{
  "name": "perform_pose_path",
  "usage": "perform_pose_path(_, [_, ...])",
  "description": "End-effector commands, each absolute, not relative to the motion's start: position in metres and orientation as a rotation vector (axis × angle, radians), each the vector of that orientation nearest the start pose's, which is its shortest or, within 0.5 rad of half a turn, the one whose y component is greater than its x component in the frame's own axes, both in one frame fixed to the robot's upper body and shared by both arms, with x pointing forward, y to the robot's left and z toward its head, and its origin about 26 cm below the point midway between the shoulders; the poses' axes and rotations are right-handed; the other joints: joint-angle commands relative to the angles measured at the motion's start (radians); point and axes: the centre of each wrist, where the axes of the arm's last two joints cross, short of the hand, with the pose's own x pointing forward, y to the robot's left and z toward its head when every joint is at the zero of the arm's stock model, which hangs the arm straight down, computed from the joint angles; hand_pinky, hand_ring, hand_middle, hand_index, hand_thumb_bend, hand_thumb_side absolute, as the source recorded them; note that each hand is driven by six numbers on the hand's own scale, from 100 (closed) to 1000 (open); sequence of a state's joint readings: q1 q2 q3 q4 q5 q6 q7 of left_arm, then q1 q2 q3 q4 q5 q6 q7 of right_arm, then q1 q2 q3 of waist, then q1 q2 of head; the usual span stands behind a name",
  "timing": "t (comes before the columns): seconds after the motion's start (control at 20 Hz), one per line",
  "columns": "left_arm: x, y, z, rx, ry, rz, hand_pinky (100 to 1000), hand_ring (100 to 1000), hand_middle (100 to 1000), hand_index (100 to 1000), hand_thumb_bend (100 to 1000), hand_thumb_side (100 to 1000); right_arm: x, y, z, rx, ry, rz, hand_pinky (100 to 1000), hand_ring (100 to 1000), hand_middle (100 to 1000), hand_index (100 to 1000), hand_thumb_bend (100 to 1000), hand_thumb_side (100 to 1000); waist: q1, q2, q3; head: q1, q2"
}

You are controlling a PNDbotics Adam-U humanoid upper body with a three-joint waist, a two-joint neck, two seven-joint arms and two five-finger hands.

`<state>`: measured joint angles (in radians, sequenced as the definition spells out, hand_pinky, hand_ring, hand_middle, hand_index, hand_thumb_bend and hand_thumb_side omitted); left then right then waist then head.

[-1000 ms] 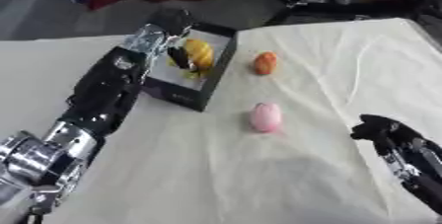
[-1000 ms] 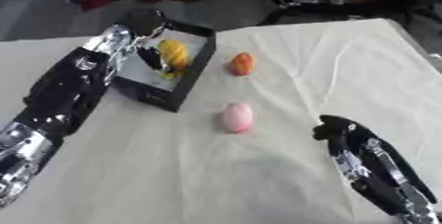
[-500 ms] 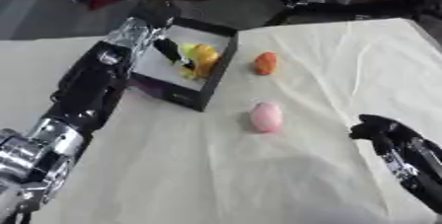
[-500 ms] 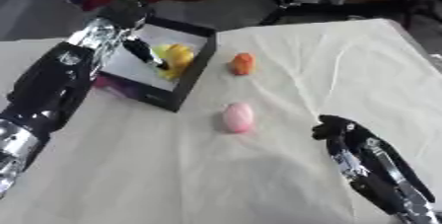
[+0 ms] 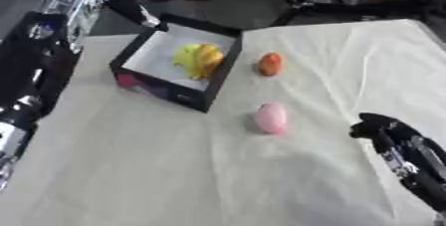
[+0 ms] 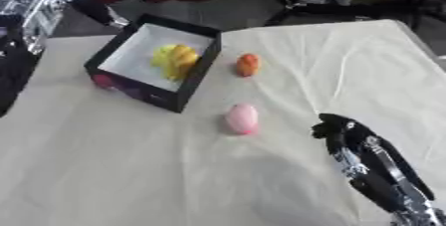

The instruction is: Pick up objects on the table and place them in the box.

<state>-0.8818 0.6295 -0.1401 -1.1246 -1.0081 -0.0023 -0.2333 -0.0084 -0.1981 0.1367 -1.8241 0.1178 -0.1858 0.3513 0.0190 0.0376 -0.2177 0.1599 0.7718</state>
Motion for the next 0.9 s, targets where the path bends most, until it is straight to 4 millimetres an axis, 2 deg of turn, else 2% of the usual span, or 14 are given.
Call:
perform_pose_path(0.05, [0.42,0.345,0.285,1.357,-1.493,-1.201,805,672,717,872,1000,627,0.273,-0.245,0.067,0.104,-1.916,0.74,863,746,707,863,100,712,0.002,-0.026,0.004,-0.005,-0.002])
perform_pose_path(0.2, [0.395,0.348,0.272,1.258,-1.614,-1.077,793,632,686,861,1000,615,0.274,-0.246,0.07,0.094,-1.925,0.743,863,746,708,863,100,701,-0.001,-0.023,0.008,-0.009,-0.002])
perform_pose_path(0.5, [0.356,0.343,0.223,1.025,-1.817,-0.722,774,585,632,835,1000,607,0.277,-0.251,0.084,0.071,-1.965,0.789,862,747,710,867,100,657,-0.007,-0.017,0.021,-0.018,-0.002])
perform_pose_path(0.65, [0.34,0.339,0.19,0.89,-1.851,-0.566,769,579,627,833,1000,616,0.281,-0.256,0.098,0.055,-1.99,0.848,861,748,711,869,100,633,-0.009,-0.014,0.031,-0.028,-0.002])
perform_pose_path(0.9, [0.32,0.331,0.15,0.761,-1.851,-0.463,757,571,621,833,983,622,0.291,-0.267,0.118,0.021,-1.996,0.965,859,751,716,876,100,590,-0.013,-0.009,0.048,-0.046,-0.002])
